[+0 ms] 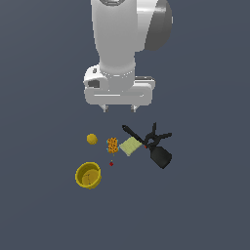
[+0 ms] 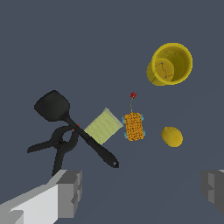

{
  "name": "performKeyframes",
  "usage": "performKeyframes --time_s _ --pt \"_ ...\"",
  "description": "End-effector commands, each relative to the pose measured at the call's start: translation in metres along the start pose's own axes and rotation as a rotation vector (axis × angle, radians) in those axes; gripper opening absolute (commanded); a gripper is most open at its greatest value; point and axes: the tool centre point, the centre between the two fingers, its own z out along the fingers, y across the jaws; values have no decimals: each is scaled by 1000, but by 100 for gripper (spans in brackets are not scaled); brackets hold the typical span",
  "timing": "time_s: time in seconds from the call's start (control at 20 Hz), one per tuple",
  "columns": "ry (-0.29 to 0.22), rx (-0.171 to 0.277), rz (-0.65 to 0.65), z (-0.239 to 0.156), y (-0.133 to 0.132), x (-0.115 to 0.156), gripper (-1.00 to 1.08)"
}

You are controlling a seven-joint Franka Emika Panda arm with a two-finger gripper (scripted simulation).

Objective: Pick up a designated object from a clutter of objects.

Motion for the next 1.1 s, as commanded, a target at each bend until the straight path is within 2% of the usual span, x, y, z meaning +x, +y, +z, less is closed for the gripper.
performKeyframes --time_s 0.0,0.45,1.05 --pt "0 0 0 0 0 0 100" --pt "-8 16 -57 -5 -30 -6 100" --pt "-4 16 4 13 -31 -1 100"
